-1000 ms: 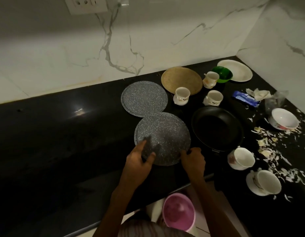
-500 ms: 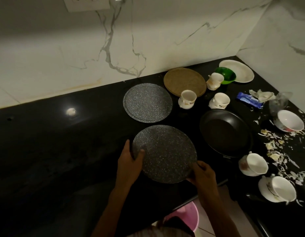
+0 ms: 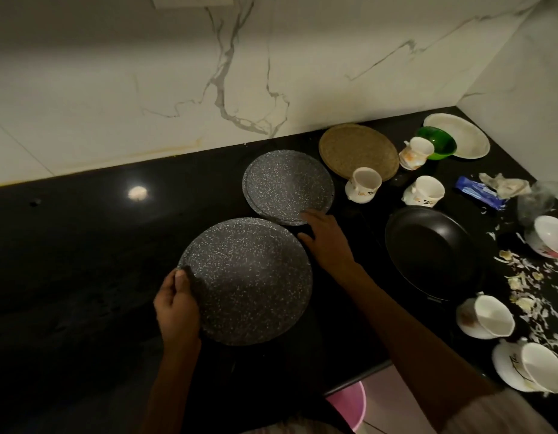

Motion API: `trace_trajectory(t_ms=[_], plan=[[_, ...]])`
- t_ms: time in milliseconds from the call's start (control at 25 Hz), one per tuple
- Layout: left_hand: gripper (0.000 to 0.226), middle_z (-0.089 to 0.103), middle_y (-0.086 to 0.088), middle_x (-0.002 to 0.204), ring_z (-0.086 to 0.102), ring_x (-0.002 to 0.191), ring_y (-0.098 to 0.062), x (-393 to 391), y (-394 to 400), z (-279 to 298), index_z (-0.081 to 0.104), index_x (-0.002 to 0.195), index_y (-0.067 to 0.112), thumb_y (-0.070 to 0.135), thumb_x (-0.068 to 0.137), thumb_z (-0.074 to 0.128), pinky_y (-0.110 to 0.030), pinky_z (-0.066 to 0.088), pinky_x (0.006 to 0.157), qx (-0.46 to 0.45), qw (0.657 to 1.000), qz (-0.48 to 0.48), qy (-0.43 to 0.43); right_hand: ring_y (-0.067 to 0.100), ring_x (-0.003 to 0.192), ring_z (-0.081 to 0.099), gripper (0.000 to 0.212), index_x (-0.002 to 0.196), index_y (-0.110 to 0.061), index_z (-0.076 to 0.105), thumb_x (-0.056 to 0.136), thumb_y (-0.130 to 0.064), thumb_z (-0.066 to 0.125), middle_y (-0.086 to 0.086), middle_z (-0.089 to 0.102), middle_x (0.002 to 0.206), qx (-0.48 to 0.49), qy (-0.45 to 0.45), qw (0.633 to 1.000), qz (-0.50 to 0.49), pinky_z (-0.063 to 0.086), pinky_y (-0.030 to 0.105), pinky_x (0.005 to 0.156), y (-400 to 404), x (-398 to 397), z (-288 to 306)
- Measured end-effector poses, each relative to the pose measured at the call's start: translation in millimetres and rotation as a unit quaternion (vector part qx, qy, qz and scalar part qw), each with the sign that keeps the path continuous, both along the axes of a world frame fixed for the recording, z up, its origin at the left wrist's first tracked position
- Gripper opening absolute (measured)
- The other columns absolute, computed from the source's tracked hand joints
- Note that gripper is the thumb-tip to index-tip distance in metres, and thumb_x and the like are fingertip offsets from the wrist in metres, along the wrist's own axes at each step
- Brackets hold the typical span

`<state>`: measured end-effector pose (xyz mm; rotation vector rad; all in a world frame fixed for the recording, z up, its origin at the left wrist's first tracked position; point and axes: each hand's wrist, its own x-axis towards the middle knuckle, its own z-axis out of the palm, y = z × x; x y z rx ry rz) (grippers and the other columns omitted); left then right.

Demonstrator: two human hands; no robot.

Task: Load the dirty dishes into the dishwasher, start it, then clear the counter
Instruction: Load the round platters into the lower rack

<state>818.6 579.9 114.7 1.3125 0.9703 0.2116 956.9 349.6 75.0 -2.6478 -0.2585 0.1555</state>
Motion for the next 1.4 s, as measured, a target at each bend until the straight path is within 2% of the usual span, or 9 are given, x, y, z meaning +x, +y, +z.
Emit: trace_trajectory(t_ms=[240, 400, 680, 760, 880, 960, 1080, 1240, 1400], plan=[[0.021, 0.053, 0.011, 0.104, 0.047, 0.113, -0.015, -9.8, 6.4, 4.2, 0.056, 0.12, 0.025, 0.024, 0.103, 0.044, -0.034, 0.036, 0.094, -0.011, 1.0, -0.01, -0.012, 0.027, 0.115, 0.046, 0.023, 0.111, -0.011, 0.059, 0.09, -0.016, 0.051, 0.006, 0.057, 0.117, -0.143, -0.068, 0.978, 0.133, 0.031, 0.039, 0.095, 12.7, 25.7, 0.2], [0.013, 0.051, 0.011, 0.1, 0.046, 0.111, -0.015, -11.9, 5.8, 1.4, 0.052, 0.111, 0.03, 0.025, 0.102, 0.045, -0.035, 0.035, 0.096, -0.01, 1.0, -0.017, -0.004, 0.03, 0.101, 0.054, 0.025, 0.095, -0.008, 0.06, 0.071, -0.002, 0.066, 0.009, 0.061, 0.1, -0.162, -0.155, 0.965, 0.136, 0.037, 0.042, 0.09, 18.3, 24.8, 9.5], [0.016, 0.053, 0.017, 0.094, 0.048, 0.104, -0.012, -14.5, 1.1, -8.3, 0.057, 0.109, 0.026, 0.024, 0.103, 0.043, -0.034, 0.035, 0.09, -0.001, 0.999, -0.046, -0.01, 0.025, 0.123, 0.045, 0.03, 0.12, -0.009, 0.055, 0.098, -0.028, 0.053, 0.007, 0.053, 0.126, -0.218, -0.071, 0.957, 0.176, 0.031, 0.042, 0.104, 29.8, 33.5, -0.8], [0.019, 0.056, 0.015, 0.097, 0.052, 0.1, -0.01, -15.0, 2.2, -14.5, 0.059, 0.111, 0.026, 0.026, 0.103, 0.043, -0.033, 0.037, 0.088, 0.006, 0.999, -0.051, -0.001, 0.027, 0.117, 0.05, 0.025, 0.117, -0.007, 0.056, 0.098, -0.024, 0.051, 0.011, 0.056, 0.121, -0.274, -0.109, 0.931, 0.213, 0.036, 0.042, 0.1, 33.9, 33.2, -4.8], [0.021, 0.058, 0.014, 0.097, 0.053, 0.092, -0.002, -14.5, 2.8, -20.8, 0.06, 0.112, 0.023, 0.024, 0.103, 0.041, -0.03, 0.04, 0.083, 0.005, 0.998, -0.054, -0.013, 0.025, 0.087, 0.063, 0.02, 0.09, -0.008, 0.065, 0.08, -0.024, 0.073, 0.01, 0.066, 0.09, -0.35, -0.174, 0.886, 0.249, 0.05, 0.039, 0.083, 36.2, 31.0, -1.6], [0.021, 0.06, 0.012, 0.099, 0.054, 0.093, -0.002, -12.8, 2.8, -22.4, 0.06, 0.112, 0.022, 0.024, 0.104, 0.041, -0.03, 0.042, 0.081, 0.004, 0.998, -0.059, -0.017, 0.025, 0.076, 0.064, 0.02, 0.081, -0.008, 0.065, 0.075, -0.024, 0.076, 0.009, 0.064, 0.079, -0.286, -0.216, 0.899, 0.25, 0.052, 0.036, 0.075, 37.0, 29.2, 6.7], [0.021, 0.06, 0.011, 0.1, 0.055, 0.096, -0.004, -7.7, 3.4, -30.2, 0.061, 0.104, 0.026, 0.025, 0.104, 0.04, -0.031, 0.042, 0.082, -0.011, 0.998, -0.061, -0.014, 0.027, 0.08, 0.063, 0.019, 0.088, -0.006, 0.064, 0.086, -0.025, 0.057, 0.011, 0.064, 0.084, -0.136, -0.263, 0.924, 0.242, 0.052, 0.038, 0.078, 45.0, 4.0, 32.2], [0.023, 0.06, 0.008, 0.098, 0.055, 0.095, -0.008, 5.3, -4.0, -30.1, 0.061, 0.092, 0.032, 0.027, 0.103, 0.041, -0.029, 0.043, 0.079, -0.034, 0.997, -0.073, -0.01, 0.017, 0.085, 0.063, 0.032, 0.093, -0.015, 0.068, 0.092, -0.033, 0.041, 0.004, 0.066, 0.089, -0.081, -0.252, 0.917, 0.297, 0.052, 0.036, 0.083, 50.1, -70.7, 52.8], [0.035, 0.064, -0.001, 0.118, 0.059, 0.108, -0.017, 17.4, -5.4, -43.4, 0.064, 0.116, 0.02, 0.044, 0.097, 0.046, -0.039, 0.048, 0.095, -0.101, 0.994, -0.019, 0.028, 0.017, 0.086, 0.063, 0.017, 0.084, -0.017, 0.07, 0.081, -0.034, 0.068, 0.0, 0.066, 0.086, -0.116, -0.244, 0.911, 0.311, 0.051, 0.036, 0.091, 54.9, -132.1, 19.8]])
